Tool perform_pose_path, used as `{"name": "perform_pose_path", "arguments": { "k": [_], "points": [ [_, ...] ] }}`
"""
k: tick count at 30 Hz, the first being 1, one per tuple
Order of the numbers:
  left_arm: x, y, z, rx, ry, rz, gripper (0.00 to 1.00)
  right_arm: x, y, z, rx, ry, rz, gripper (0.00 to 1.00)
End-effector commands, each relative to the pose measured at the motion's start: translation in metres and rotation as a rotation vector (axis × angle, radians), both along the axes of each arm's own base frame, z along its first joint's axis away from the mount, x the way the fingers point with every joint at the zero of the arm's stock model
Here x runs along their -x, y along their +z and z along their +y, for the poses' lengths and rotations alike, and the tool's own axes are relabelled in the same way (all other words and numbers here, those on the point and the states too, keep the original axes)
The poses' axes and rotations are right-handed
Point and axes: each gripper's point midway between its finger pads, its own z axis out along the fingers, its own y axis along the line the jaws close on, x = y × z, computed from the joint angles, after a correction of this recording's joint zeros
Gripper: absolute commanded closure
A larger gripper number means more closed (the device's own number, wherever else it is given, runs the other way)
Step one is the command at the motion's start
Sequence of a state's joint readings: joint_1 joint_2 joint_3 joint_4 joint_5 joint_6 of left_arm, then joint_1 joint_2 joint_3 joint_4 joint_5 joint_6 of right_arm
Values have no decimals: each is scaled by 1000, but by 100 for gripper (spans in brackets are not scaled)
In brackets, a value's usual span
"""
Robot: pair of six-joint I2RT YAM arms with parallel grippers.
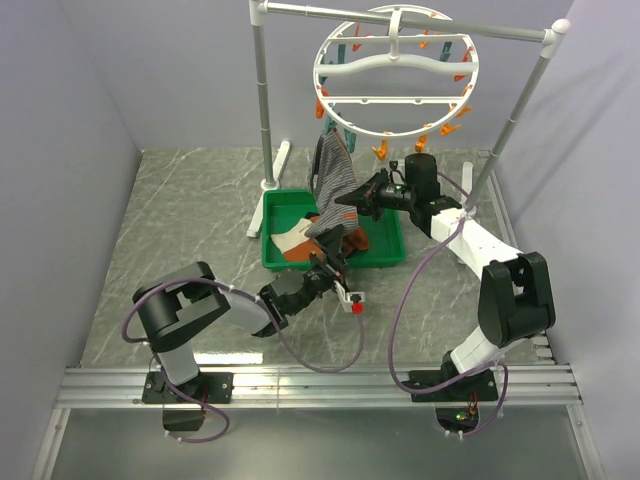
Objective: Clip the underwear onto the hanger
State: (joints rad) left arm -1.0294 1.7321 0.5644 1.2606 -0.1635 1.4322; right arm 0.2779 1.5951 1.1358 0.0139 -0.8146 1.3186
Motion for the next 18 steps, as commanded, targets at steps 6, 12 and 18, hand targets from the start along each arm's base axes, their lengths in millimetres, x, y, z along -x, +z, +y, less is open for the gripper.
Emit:
{"name": "perform_pose_path", "arguments": {
  "k": [6,12,18],
  "points": [
    [-23,77,2,213,56,-238,5,8,11,-4,-16,-11,-11,100],
    [-30,101,13,291,63,-229,29,4,16,-4,4,-11,-57,100],
    [-34,130,28,493,84,110,76,-3,24,-7,40,-18,-108,100]
  ]
}}
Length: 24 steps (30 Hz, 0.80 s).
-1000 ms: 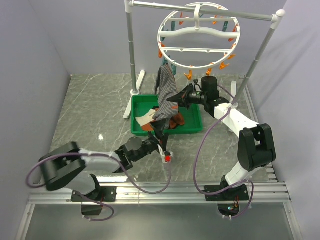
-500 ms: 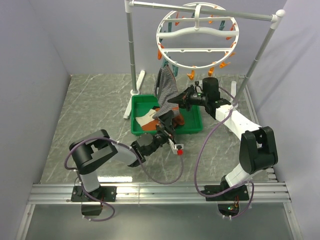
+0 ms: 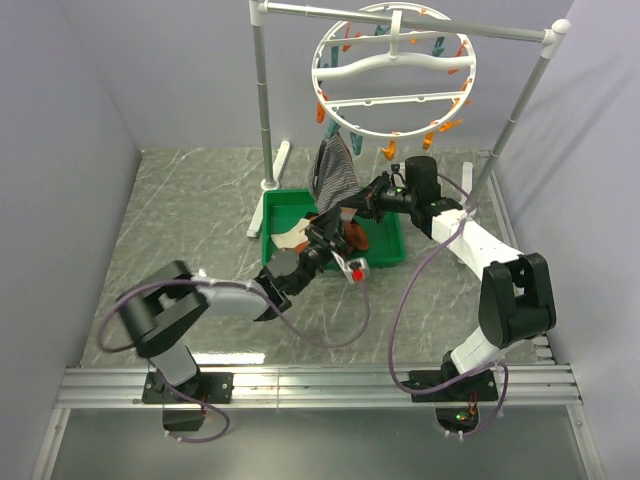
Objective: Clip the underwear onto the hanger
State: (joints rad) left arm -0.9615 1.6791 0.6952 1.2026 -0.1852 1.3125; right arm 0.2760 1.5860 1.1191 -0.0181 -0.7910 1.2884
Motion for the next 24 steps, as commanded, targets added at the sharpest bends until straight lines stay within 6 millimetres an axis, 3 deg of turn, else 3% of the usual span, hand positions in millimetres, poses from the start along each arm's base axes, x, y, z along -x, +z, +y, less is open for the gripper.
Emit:
{"name": "perform_pose_path", "arguments": {
  "k": [1,2,4,5,7,8,9,13,15,16,18,20,24],
  "points": [
    [-3,72,23,332,22,131,92,-5,36,-4,20,-6,-135,100],
    [-4,59,23,330,14,252,100,-8,40,-5,24,-15,-147,98],
    [-8,55,31,349,-6,345,100,-8,46,-6,22,-17,-169,96],
    [-3,46,36,361,-27,460,100,-9,49,-6,23,-15,-181,85],
    [1,45,39,372,-129,578,100,-10,57,-8,27,-14,-219,80],
    [8,51,40,430,-183,658,100,-12,60,-10,29,-21,-234,70],
    [15,45,36,413,-236,740,100,-13,63,-13,31,-28,-249,63],
    [9,38,48,525,-287,978,100,-16,71,-23,60,-36,-306,29],
    [1,43,54,577,-306,1040,100,-16,70,-29,72,-29,-325,23],
    [3,35,50,609,-327,1135,99,-15,70,-31,76,-23,-330,19],
    [-9,39,56,678,-346,1214,100,-12,66,-35,94,-1,-344,16],
    [-17,31,53,758,-366,1354,99,-7,61,-38,100,12,-357,13],
    [-53,29,80,961,-377,1488,100,0,58,-48,125,23,-409,12]
  ]
}}
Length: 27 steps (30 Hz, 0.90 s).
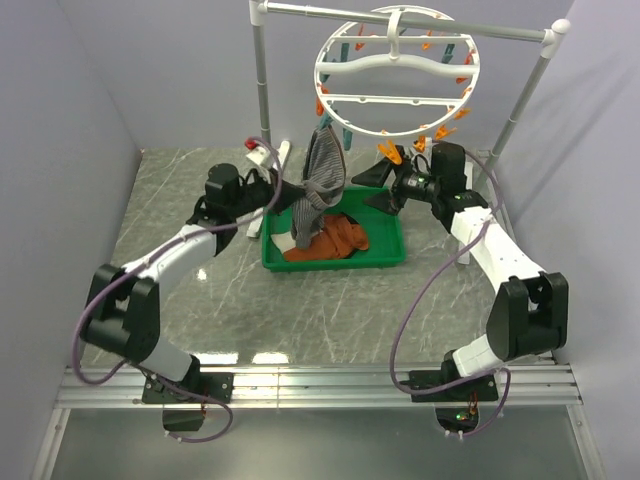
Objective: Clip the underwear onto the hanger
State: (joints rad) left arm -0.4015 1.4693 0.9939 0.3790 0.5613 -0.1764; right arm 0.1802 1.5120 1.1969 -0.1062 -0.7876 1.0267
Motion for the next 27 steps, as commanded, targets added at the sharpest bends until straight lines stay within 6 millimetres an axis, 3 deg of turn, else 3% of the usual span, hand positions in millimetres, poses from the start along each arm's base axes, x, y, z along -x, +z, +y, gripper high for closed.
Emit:
{"name": "perform_pose_path", "arguments": {
  "k": [1,4,8,13,20,27],
  "points": [
    [-8,18,9,229,-54,211,99,15,23,-10,28,37,-139,12],
    [-22,-1,20,337,-46,384,96,22,22,-16,67,44,-176,12],
    [-30,-16,24,417,-63,474,91,30,22,-20,112,51,-220,11],
    [-40,-41,22,455,-52,618,73,43,23,-29,192,55,-289,9],
    [-49,-54,22,472,-23,722,65,67,1,-44,314,73,-345,9],
    [-46,-65,47,472,20,780,52,79,-5,-56,416,70,-417,7]
  ]
}}
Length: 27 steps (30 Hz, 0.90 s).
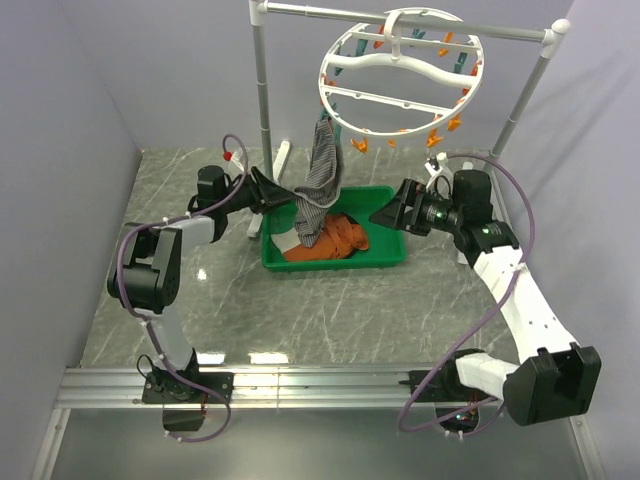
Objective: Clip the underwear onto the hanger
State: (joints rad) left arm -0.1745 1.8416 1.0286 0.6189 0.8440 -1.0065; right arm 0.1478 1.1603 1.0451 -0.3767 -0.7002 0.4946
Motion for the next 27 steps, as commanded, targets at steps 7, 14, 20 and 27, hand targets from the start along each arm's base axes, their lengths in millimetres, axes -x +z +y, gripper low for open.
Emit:
{"name": "perform_pose_path", "arguments": {
  "k": [7,14,20,27],
  "points": [
    [18,43,36,-127,-12,-220,42,8,-16,-17,110,-30,-94,6],
    [43,99,57,-316,-33,-559,30,18,-13,-31,161,-58,-188,6],
    [87,152,33,-377,-79,-896,14,24,7,-43,150,-97,-298,6],
    [137,183,-45,-418,-44,-1267,17,27,72,-52,139,-99,-518,6]
  ]
}}
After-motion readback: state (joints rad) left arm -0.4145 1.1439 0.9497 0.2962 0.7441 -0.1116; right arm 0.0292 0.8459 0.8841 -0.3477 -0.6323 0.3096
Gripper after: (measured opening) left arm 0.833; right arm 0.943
